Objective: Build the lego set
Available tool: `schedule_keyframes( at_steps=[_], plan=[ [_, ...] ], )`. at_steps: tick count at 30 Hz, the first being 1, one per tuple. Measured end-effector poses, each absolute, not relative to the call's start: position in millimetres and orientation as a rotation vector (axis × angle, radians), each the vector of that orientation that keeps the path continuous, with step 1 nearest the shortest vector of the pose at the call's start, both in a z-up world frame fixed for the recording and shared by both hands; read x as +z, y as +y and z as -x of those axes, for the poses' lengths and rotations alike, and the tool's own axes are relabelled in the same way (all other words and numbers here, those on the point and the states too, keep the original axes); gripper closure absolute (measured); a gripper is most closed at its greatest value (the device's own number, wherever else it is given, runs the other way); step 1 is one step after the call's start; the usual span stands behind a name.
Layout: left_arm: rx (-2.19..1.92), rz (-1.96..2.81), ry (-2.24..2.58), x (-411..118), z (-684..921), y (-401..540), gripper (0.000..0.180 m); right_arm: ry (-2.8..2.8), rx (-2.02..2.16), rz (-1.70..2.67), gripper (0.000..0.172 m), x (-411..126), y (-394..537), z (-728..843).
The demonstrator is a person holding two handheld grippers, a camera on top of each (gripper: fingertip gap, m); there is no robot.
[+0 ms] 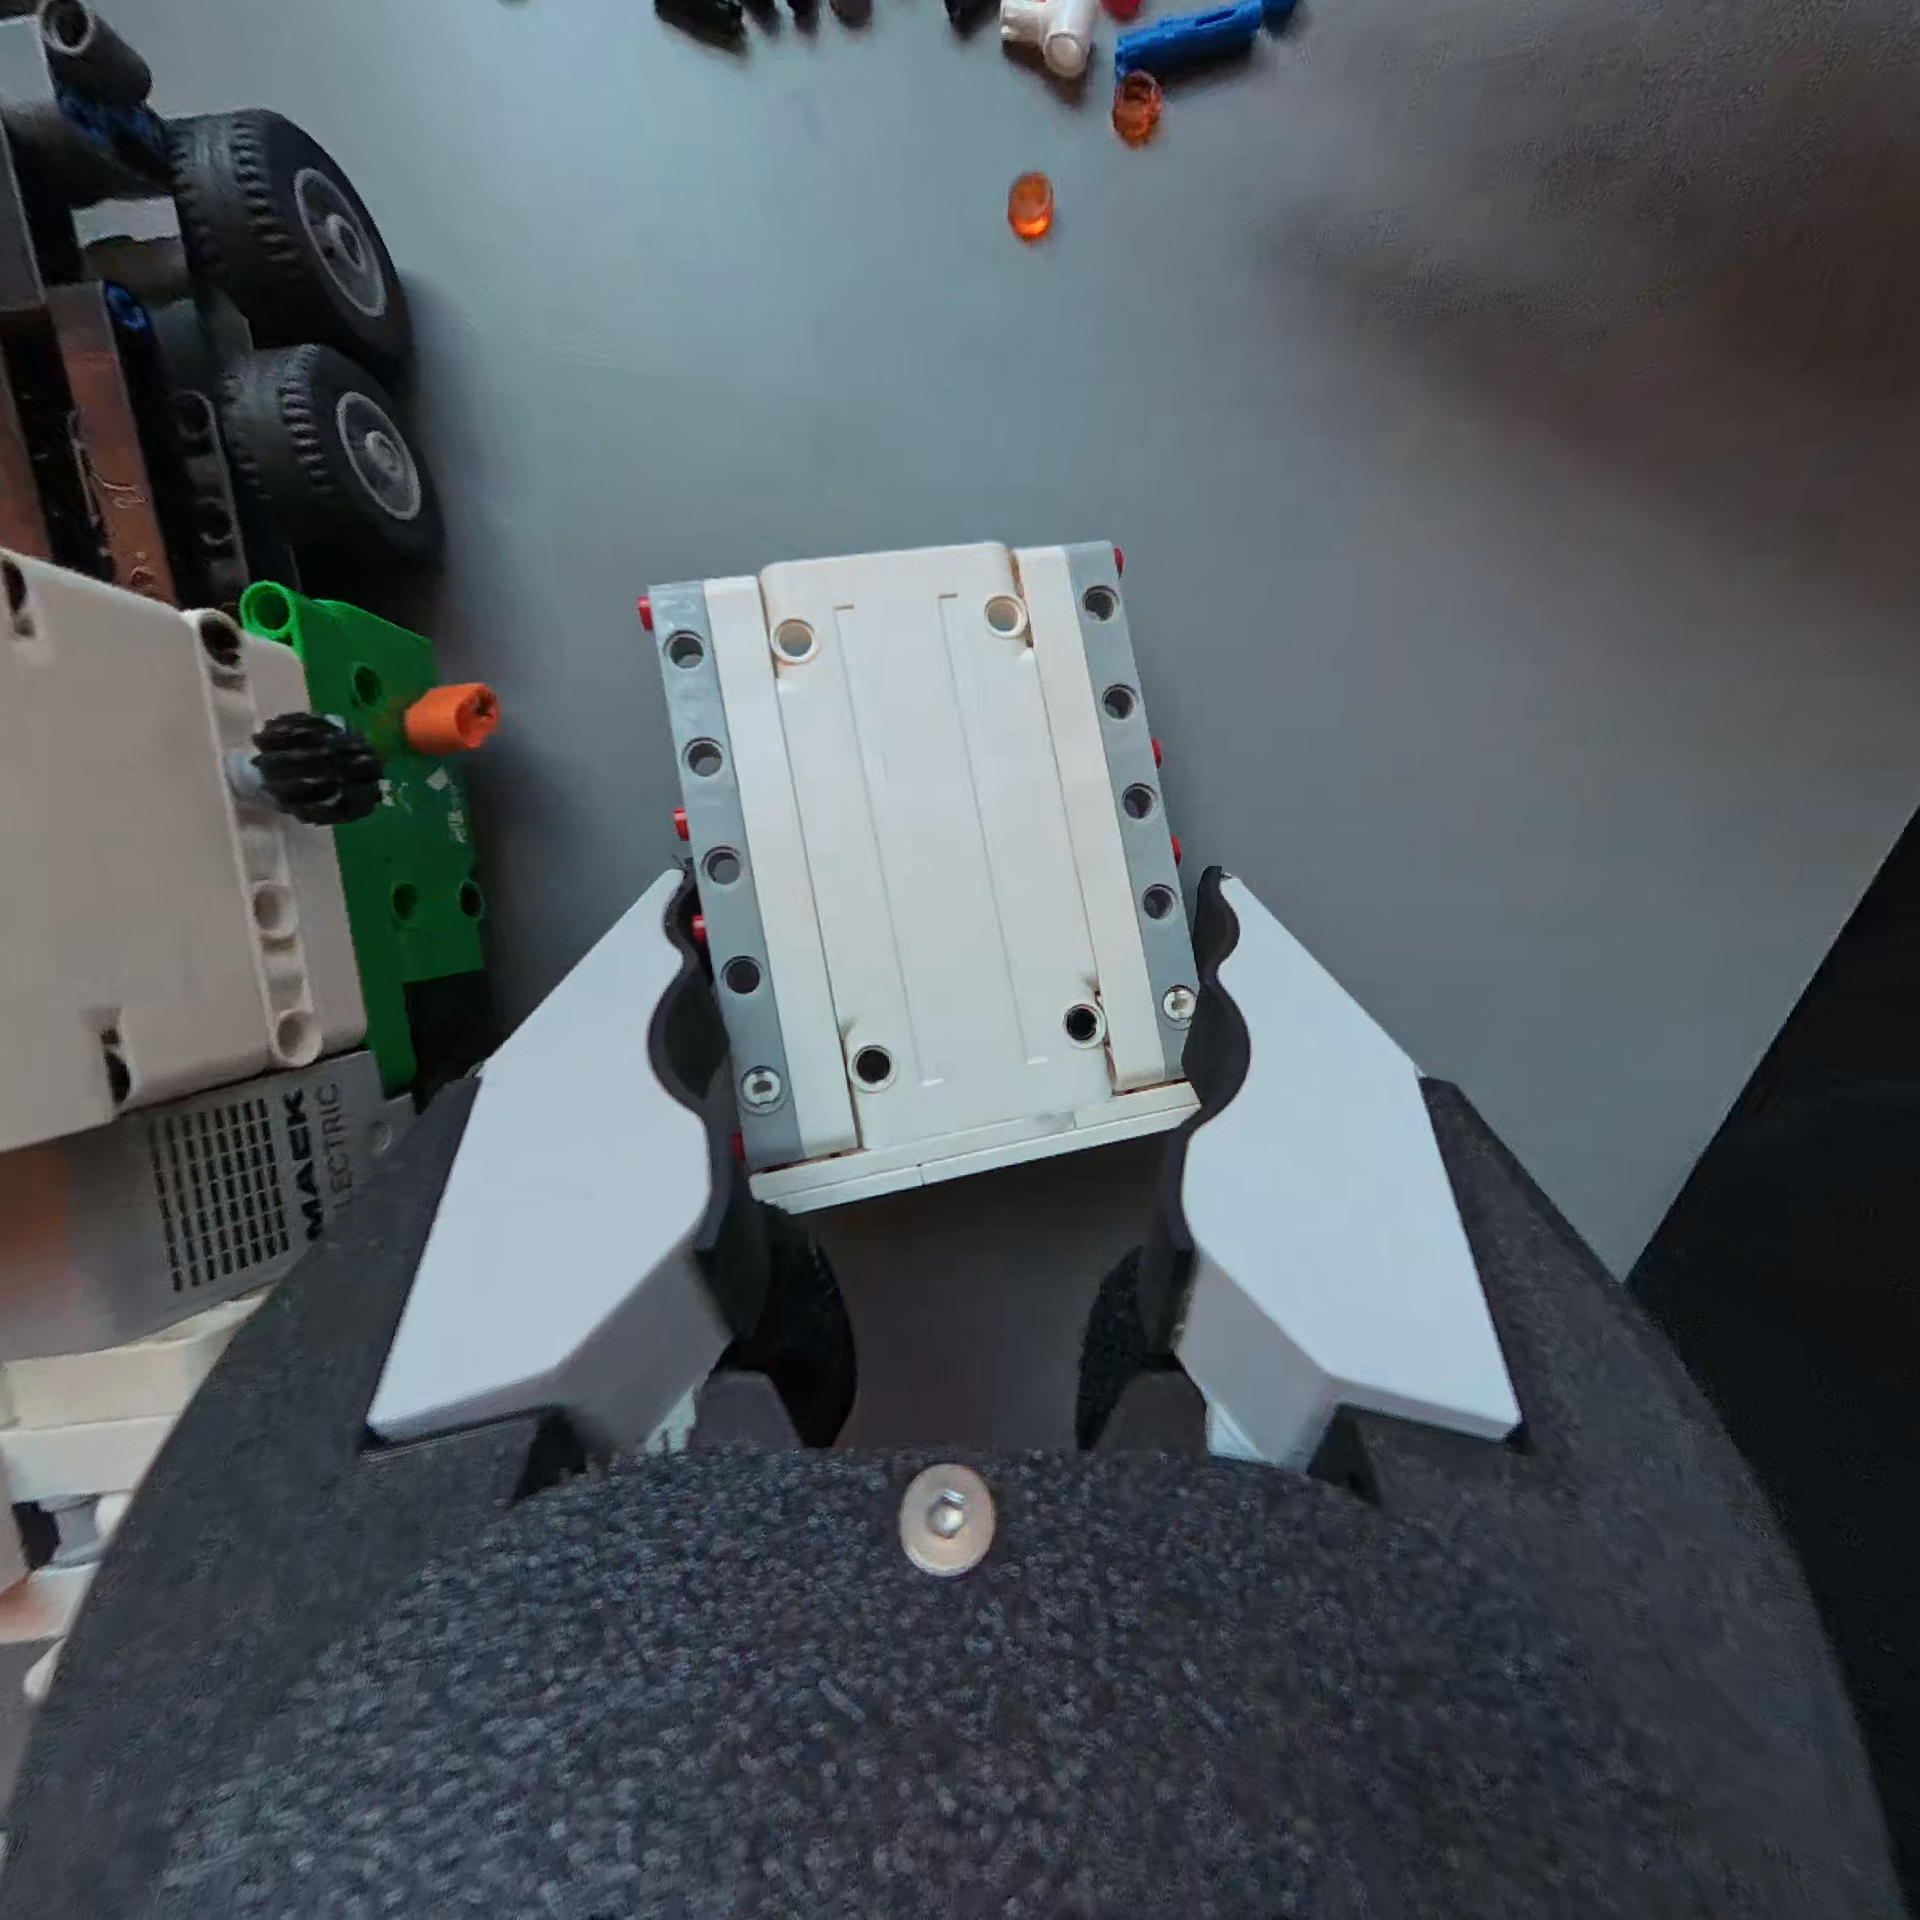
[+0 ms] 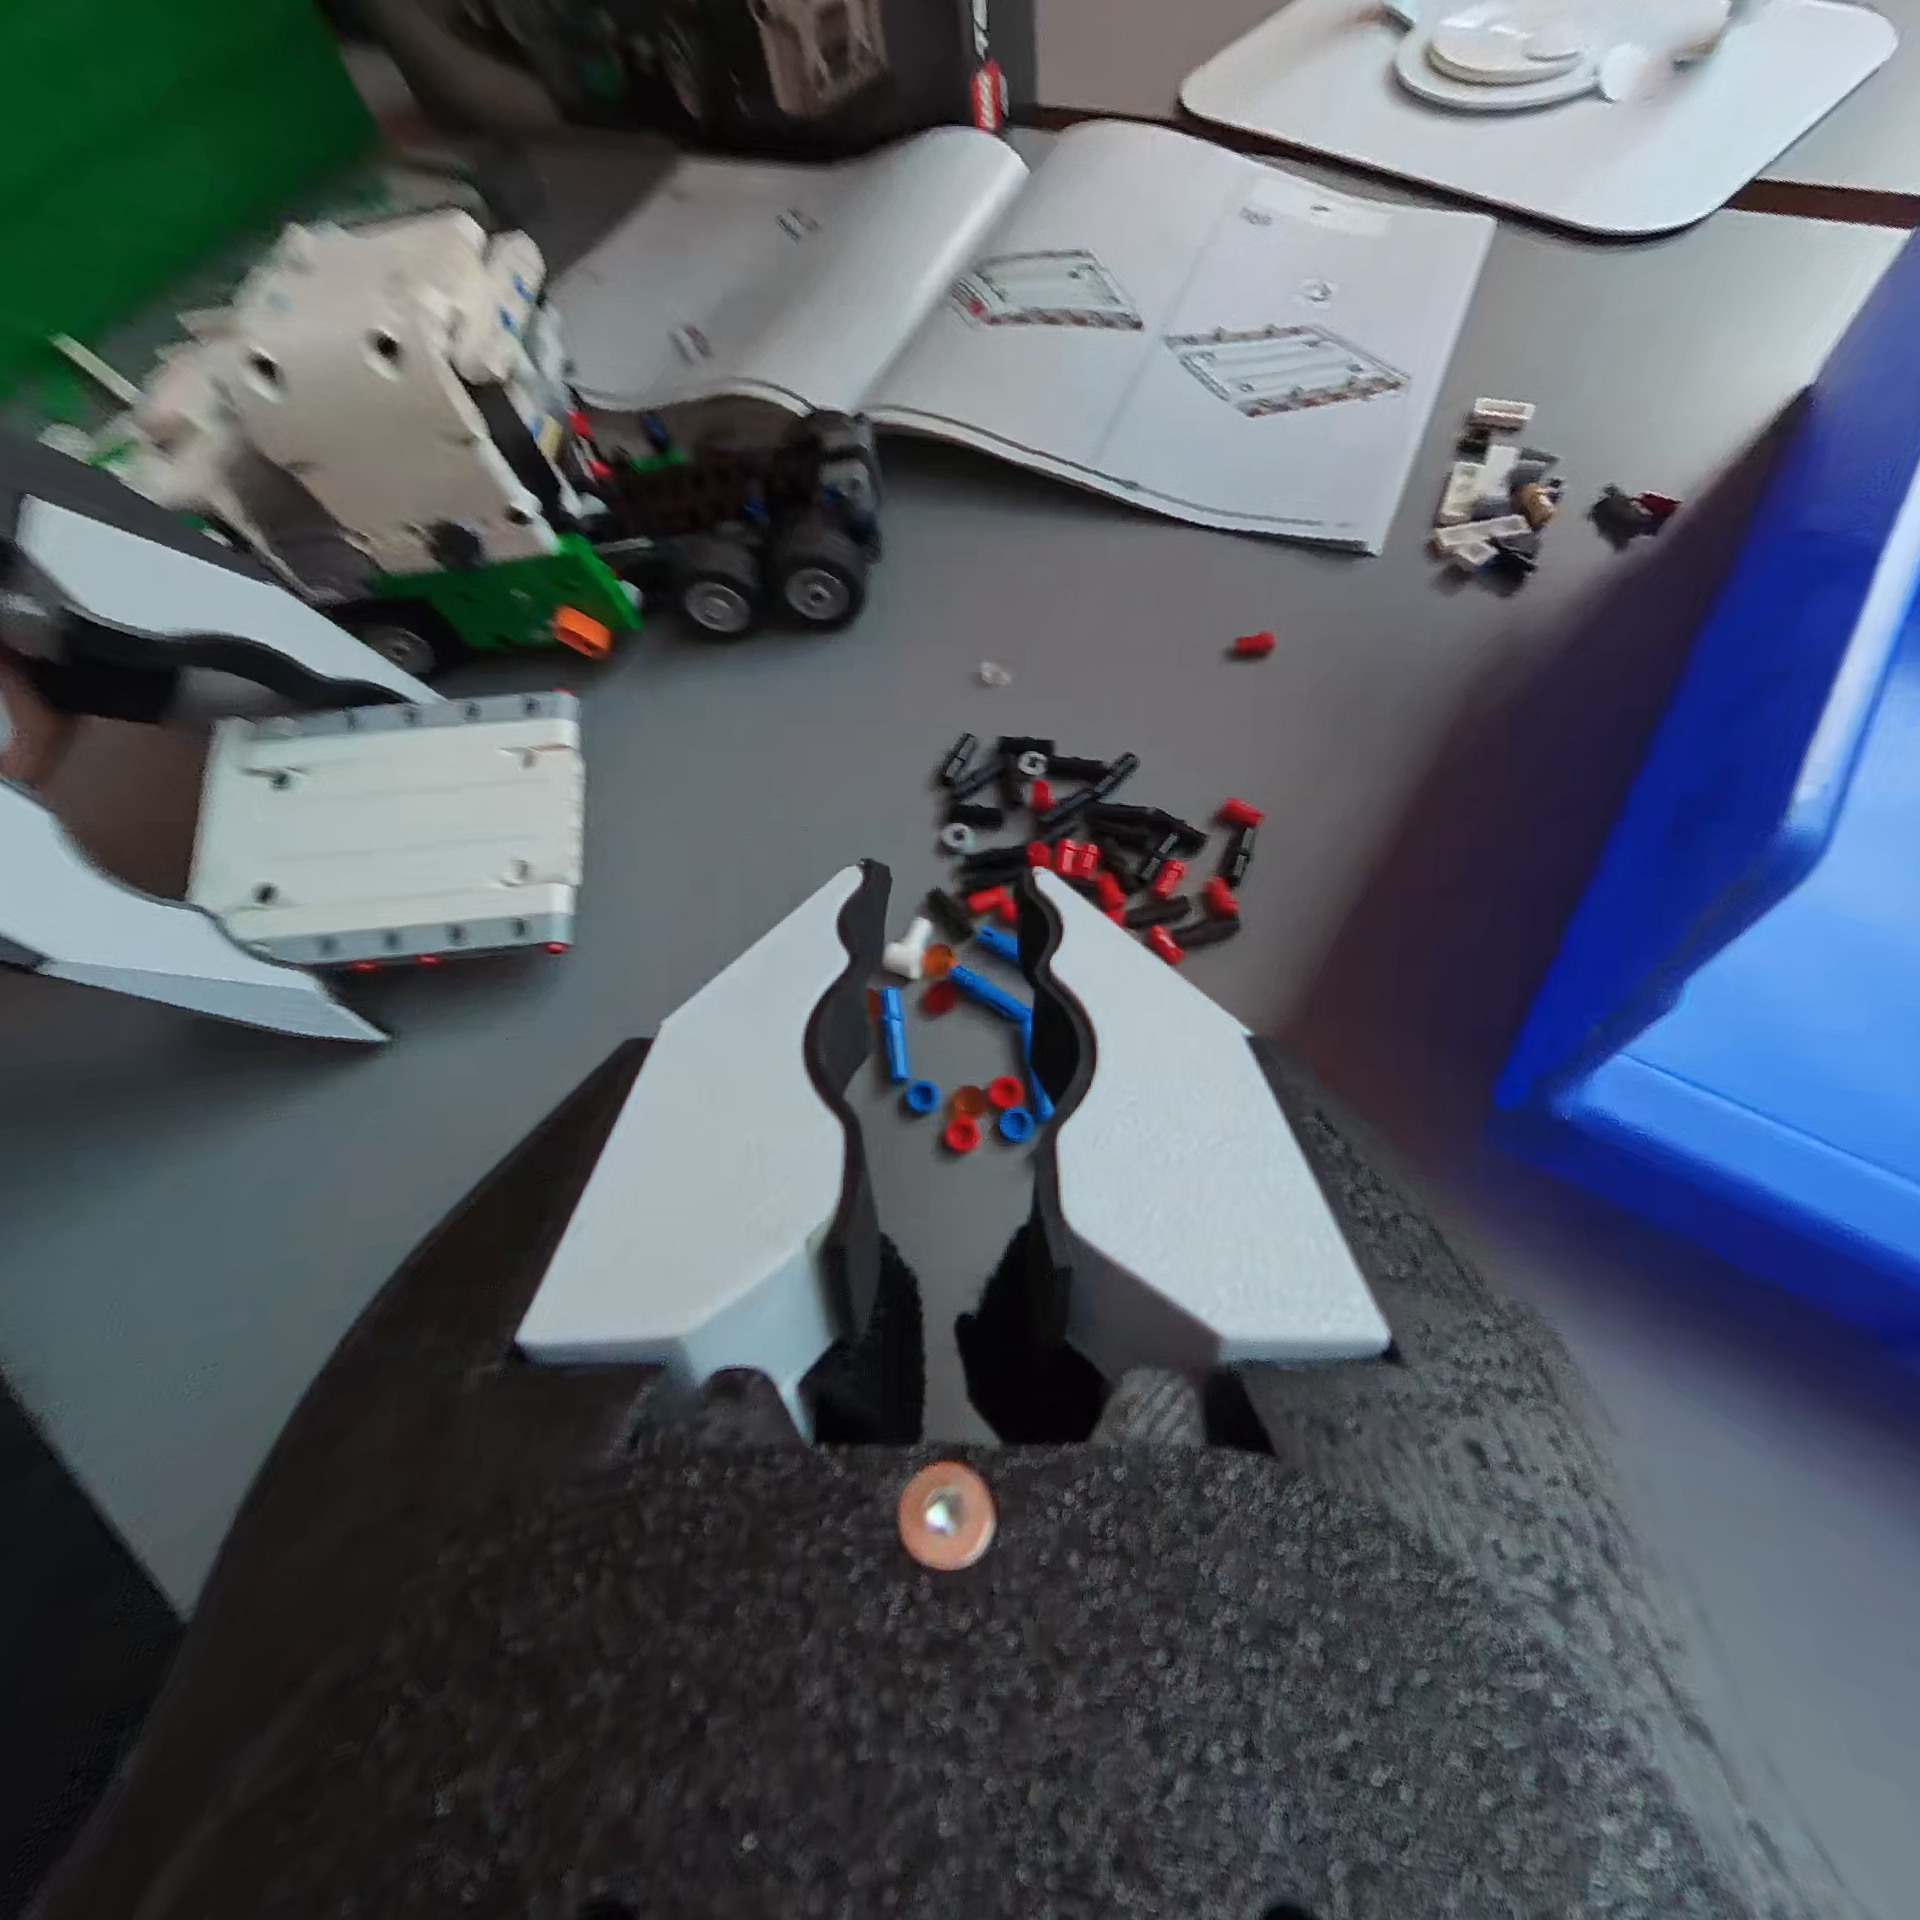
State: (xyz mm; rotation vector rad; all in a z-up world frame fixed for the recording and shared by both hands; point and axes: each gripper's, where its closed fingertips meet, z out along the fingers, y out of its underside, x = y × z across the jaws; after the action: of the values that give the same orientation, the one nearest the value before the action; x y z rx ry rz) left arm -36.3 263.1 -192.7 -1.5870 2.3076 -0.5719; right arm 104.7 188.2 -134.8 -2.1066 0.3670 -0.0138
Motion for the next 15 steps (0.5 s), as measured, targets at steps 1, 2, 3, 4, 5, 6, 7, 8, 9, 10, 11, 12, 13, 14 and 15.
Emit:
schedule_keyframes(
  at_steps=[1, 2, 3, 4, 5, 6, 7, 8, 9, 10, 11, 12, 13, 14, 15],
  plan=[
    [-0.551, 1.578, 2.332, -194, 38, 264, 0.090, 0.346, -0.053, 2.137, 0.148, -141, 187, -109],
    [-0.530, 1.570, 2.355, -194, 41, 265, 0.090, 0.311, -0.051, 2.163, 0.149, -146, 188, -108],
    [-0.527, 1.570, 2.377, -195, 44, 265, 0.090, 0.277, -0.037, 2.193, 0.148, -152, 190, -106],
    [-0.518, 1.583, 2.400, -195, 48, 266, 0.090, 0.253, -0.034, 2.215, 0.149, -156, 191, -105],
    [-0.500, 1.591, 2.419, -196, 52, 269, 0.091, 0.228, -0.039, 2.228, 0.150, -159, 193, -105],
    [-0.488, 1.591, 2.436, -196, 55, 271, 0.090, 0.194, -0.036, 2.240, 0.152, -160, 195, -105],
    [-0.476, 1.596, 2.453, -195, 59, 273, 0.090, 0.154, -0.027, 2.255, 0.153, -162, 197, -103],
    [-0.462, 1.600, 2.466, -195, 62, 275, 0.090, 0.114, -0.031, 2.276, 0.153, -164, 199, -103],
    [-0.455, 1.599, 2.478, -195, 64, 277, 0.090, 0.072, -0.054, 2.302, 0.153, -167, 201, -105],
    [-0.450, 1.596, 2.486, -195, 65, 278, 0.090, 0.022, -0.070, 2.326, 0.155, -170, 202, -104],
    [-0.442, 1.591, 2.490, -195, 66, 280, 0.090, -0.015, -0.094, 2.341, 0.156, -172, 204, -106],
    [-0.433, 1.586, 2.493, -196, 66, 281, 0.090, -0.046, -0.110, 2.354, 0.158, -174, 205, -107],
    [-0.424, 1.581, 2.497, -196, 67, 282, 0.090, -0.087, -0.091, 2.368, 0.159, -177, 207, -104],
    [-0.418, 1.570, 2.504, -196, 68, 282, 0.090, -0.118, -0.076, 2.377, 0.159, -178, 208, -102],
    [-0.413, 1.559, 2.510, -196, 69, 282, 0.090, -0.145, -0.061, 2.381, 0.159, -179, 209, -100]
  ],
)
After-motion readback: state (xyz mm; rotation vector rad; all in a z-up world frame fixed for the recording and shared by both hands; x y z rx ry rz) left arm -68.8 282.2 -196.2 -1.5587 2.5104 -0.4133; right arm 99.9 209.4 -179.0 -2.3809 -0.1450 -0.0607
